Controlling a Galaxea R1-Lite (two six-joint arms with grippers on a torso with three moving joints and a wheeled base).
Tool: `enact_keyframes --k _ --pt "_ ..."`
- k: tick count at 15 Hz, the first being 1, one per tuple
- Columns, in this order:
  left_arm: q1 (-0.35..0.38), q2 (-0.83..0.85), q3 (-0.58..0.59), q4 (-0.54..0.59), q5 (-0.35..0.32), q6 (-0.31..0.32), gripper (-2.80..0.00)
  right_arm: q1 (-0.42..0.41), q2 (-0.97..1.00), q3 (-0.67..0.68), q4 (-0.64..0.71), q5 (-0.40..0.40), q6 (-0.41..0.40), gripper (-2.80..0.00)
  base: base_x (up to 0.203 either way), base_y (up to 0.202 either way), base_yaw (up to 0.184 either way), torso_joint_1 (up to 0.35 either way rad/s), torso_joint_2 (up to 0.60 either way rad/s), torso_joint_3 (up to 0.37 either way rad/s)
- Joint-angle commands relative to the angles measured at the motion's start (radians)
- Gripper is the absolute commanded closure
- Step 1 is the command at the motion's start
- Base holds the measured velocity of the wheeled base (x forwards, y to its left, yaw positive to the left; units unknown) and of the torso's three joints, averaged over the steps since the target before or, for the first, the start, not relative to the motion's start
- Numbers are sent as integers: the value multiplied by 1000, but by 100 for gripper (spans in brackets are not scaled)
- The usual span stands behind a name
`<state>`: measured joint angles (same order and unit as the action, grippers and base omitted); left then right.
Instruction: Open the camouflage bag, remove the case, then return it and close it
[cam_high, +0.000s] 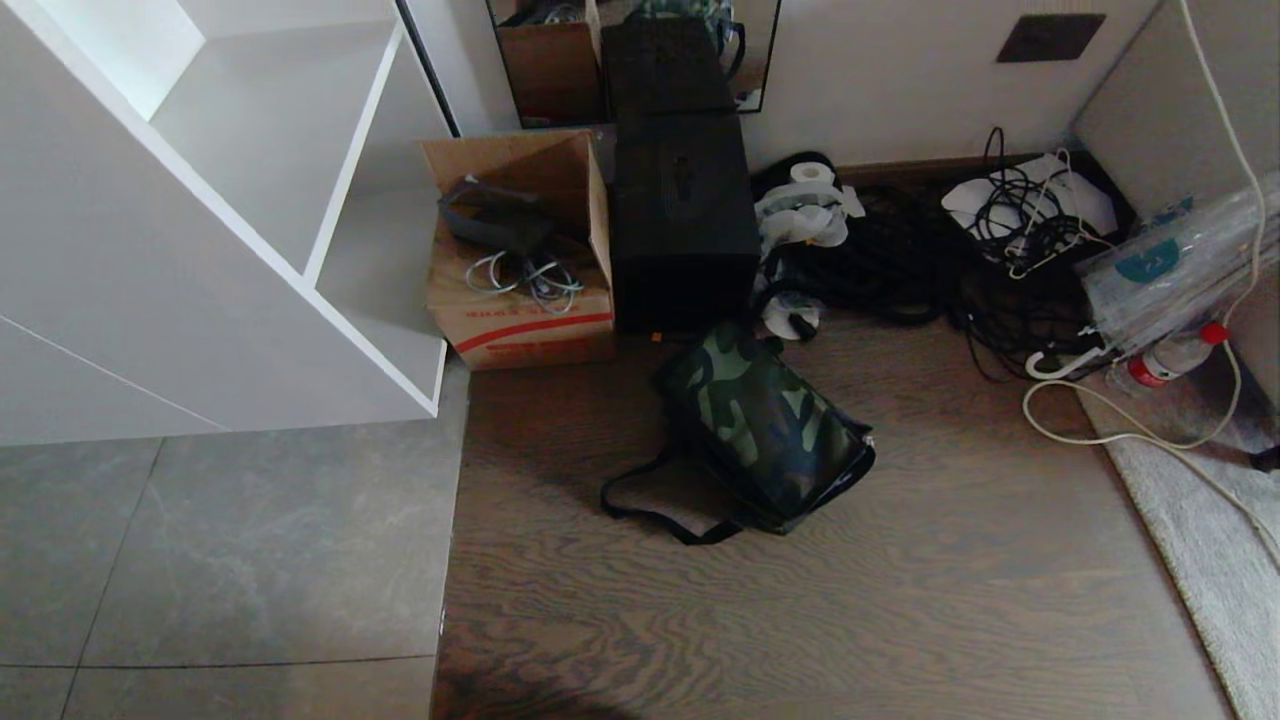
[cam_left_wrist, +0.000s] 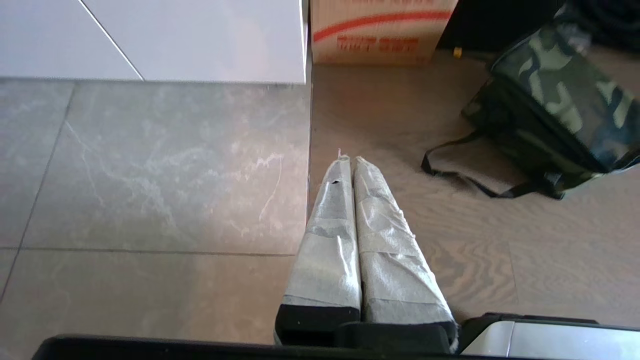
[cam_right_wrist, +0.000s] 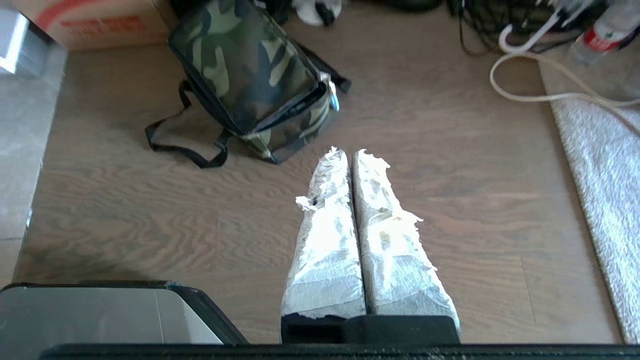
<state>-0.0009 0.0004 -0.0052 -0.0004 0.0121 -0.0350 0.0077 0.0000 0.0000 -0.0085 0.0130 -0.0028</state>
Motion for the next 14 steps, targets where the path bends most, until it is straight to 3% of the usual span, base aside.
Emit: enact_keyframes --k 1,14 --pt "1 0 -1 -1 0 0 0 0 2 0 -1 1 0 0 0 0 0 -2 -2 207" --pt "1 0 -1 0 0 -2 0 0 2 0 -1 1 0 0 0 0 0 2 2 201"
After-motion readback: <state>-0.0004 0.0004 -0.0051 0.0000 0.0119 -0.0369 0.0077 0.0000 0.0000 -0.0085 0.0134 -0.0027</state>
